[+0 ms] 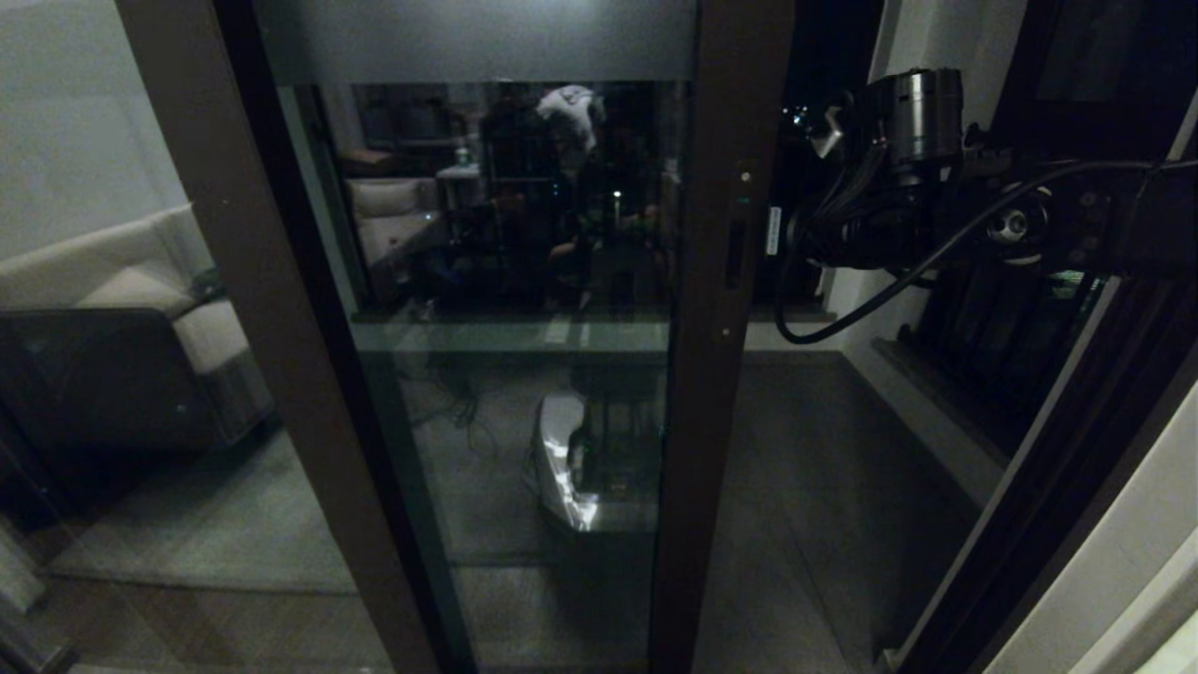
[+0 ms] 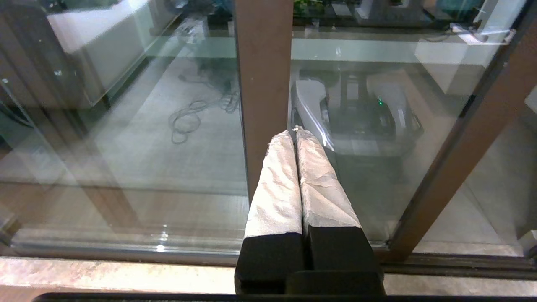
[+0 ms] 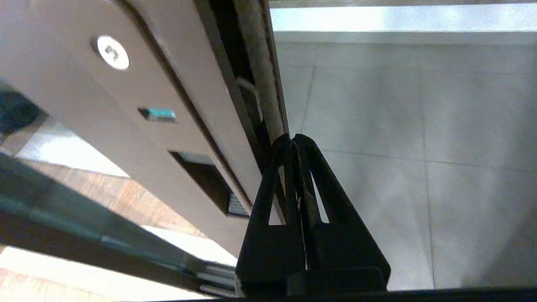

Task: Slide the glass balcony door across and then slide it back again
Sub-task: Open the slid door

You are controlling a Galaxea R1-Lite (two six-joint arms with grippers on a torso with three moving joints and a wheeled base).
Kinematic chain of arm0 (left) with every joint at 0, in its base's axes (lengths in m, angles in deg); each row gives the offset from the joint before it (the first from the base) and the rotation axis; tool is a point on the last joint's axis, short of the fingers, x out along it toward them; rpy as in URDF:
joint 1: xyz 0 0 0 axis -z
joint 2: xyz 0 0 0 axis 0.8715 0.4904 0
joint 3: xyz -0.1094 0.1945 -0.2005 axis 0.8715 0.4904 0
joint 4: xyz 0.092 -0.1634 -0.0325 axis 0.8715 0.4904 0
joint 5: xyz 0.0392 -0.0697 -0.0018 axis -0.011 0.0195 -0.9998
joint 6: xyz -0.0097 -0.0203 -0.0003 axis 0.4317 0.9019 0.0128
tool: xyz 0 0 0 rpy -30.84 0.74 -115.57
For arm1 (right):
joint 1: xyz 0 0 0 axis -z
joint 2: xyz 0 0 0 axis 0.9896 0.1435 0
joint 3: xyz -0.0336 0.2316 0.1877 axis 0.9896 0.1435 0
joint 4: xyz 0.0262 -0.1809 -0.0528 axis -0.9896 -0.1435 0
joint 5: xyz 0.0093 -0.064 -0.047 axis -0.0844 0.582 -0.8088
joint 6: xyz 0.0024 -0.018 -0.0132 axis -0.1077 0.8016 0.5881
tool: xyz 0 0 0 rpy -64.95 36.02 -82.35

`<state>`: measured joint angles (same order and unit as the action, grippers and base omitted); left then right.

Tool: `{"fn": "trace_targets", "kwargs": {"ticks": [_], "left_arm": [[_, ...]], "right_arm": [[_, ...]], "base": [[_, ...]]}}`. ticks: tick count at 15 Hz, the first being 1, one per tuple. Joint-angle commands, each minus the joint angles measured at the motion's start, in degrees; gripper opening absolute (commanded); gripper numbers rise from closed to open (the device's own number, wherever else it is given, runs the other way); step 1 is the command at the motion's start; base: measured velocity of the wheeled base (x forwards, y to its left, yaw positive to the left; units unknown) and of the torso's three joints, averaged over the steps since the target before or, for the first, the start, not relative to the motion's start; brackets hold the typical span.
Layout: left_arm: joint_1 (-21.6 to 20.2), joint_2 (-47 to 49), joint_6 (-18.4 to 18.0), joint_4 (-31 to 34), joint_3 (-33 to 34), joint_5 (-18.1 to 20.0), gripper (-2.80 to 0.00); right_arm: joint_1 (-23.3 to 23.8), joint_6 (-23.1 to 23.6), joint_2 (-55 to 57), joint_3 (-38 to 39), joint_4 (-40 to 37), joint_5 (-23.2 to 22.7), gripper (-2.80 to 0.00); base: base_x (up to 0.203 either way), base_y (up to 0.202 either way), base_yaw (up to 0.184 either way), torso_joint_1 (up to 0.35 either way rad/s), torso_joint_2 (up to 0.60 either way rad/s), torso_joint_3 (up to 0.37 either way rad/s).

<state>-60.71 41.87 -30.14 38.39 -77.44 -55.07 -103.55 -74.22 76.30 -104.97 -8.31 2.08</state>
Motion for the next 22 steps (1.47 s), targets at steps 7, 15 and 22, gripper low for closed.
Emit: {"fn": "trace_targets", "kwargs": {"ticks": [7, 15, 22], "left_arm": [[0.0, 0.0, 0.0, 0.0, 0.0, 0.0, -2.8], [0.0, 0.0, 0.0, 0.0, 0.0, 0.0, -2.8], [0.0, 0.0, 0.0, 0.0, 0.0, 0.0, -2.8]], "right_arm": [[-0.3, 0.0, 0.4, 0.1, 0.0, 0.7, -2.8], [2.4, -0.2, -11.8, 12.1, -0.1, 3.2, -2.8], [6.3, -0.2, -56.2, 44.1, -2.5, 5.1, -2.8]], "base": [[0.0, 0.0, 0.0, 0.0, 0.0, 0.0], [0.0, 0.0, 0.0, 0.0, 0.0, 0.0], [0.0, 0.0, 0.0, 0.0, 0.0, 0.0]]}}
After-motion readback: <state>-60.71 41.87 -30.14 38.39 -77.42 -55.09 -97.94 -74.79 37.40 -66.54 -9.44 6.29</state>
